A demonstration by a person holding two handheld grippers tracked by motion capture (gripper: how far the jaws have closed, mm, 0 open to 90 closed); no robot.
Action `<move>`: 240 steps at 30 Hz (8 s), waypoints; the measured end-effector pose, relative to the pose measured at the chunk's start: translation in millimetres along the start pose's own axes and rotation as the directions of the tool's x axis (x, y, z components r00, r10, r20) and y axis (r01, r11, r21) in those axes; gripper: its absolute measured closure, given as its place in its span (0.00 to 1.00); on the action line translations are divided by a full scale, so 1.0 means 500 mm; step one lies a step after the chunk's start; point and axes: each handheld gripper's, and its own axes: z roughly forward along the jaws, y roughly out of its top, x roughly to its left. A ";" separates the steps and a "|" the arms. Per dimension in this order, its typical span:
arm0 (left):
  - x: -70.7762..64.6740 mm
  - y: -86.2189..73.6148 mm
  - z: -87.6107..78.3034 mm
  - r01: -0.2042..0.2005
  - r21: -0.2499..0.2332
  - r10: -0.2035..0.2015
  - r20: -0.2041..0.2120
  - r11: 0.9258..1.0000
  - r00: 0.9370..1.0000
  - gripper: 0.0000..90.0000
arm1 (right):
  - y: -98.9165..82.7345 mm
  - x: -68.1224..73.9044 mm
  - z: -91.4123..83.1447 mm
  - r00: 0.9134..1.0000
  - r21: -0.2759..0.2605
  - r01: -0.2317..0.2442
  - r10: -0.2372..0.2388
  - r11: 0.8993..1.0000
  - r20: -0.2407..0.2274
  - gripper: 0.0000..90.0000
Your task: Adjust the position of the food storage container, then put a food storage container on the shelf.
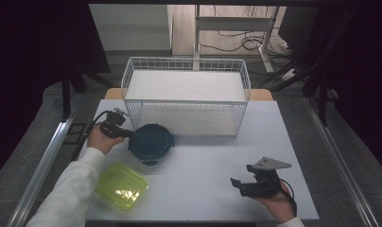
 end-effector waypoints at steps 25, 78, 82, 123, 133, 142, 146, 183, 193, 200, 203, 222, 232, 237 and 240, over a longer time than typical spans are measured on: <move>-0.053 0.002 0.006 -0.049 -0.012 0.049 0.030 0.999 0.998 1.00 | 0.011 0.006 0.013 1.000 0.006 0.010 -0.010 1.000 -0.021 0.21; -0.202 0.031 0.041 -0.152 -0.011 0.152 0.159 0.988 0.975 1.00 | 0.010 0.005 0.017 1.000 0.020 0.005 -0.005 1.000 -0.018 0.21; -0.213 0.027 0.048 -0.158 -0.011 0.158 0.181 0.987 0.971 1.00 | 0.011 0.005 0.018 1.000 0.021 0.005 -0.005 1.000 -0.018 0.21; -0.191 -0.039 -0.137 -0.107 -0.219 0.140 0.138 0.970 0.981 0.96 | 0.010 0.005 -0.002 1.000 -0.007 0.012 -0.012 1.000 -0.016 0.21; -0.136 -0.150 -0.196 -0.003 -0.295 0.042 0.126 0.955 0.991 0.98 | 0.008 0.005 0.003 1.000 0.002 0.005 -0.005 1.000 -0.019 0.21; -0.136 -0.215 -0.207 0.049 -0.275 -0.005 0.158 0.960 0.987 0.90 | 0.008 0.008 0.004 1.000 0.006 0.010 -0.010 1.000 -0.022 0.21; -0.172 -0.208 -0.200 0.053 -0.269 -0.003 0.186 0.962 0.983 0.62 | 0.010 0.010 0.003 0.999 0.000 0.006 -0.006 1.000 -0.033 0.21; -0.307 -0.096 -0.127 0.190 -0.266 -0.074 0.392 0.945 0.917 0.20 | 0.083 0.013 0.005 0.986 -0.043 -0.067 0.059 0.997 -0.156 0.17; -0.296 -0.069 -0.103 0.270 -0.245 -0.139 0.447 0.931 0.884 0.18 | 0.115 -0.014 0.031 0.973 -0.020 -0.143 0.137 0.990 -0.185 0.16; -0.281 -0.058 -0.077 0.296 -0.213 -0.173 0.458 0.931 0.872 0.18 | 0.125 -0.029 0.056 0.964 0.013 -0.172 0.171 0.985 -0.202 0.16; -0.275 -0.054 -0.065 0.307 -0.206 -0.187 0.455 0.929 0.871 0.18 | 0.130 -0.031 0.069 0.960 0.019 -0.181 0.181 0.983 -0.213 0.16; -0.256 -0.045 0.006 0.276 -0.140 -0.201 0.399 0.951 0.895 0.26 | 0.139 -0.036 0.126 0.955 0.078 -0.193 0.205 0.978 -0.215 0.16; -0.245 -0.047 0.034 0.318 -0.091 -0.244 0.454 0.944 0.857 0.28 | 0.138 -0.043 0.147 0.943 0.097 -0.219 0.236 0.971 -0.236 0.16; -0.234 -0.054 0.043 0.339 -0.073 -0.267 0.469 0.938 0.842 0.30 | 0.136 -0.044 0.164 0.936 0.115 -0.230 0.252 0.966 -0.246 0.18; -0.234 -0.055 0.048 0.328 -0.064 -0.263 0.464 0.943 0.846 0.31 | 0.134 -0.047 0.173 0.928 0.127 -0.248 0.273 0.960 -0.254 0.20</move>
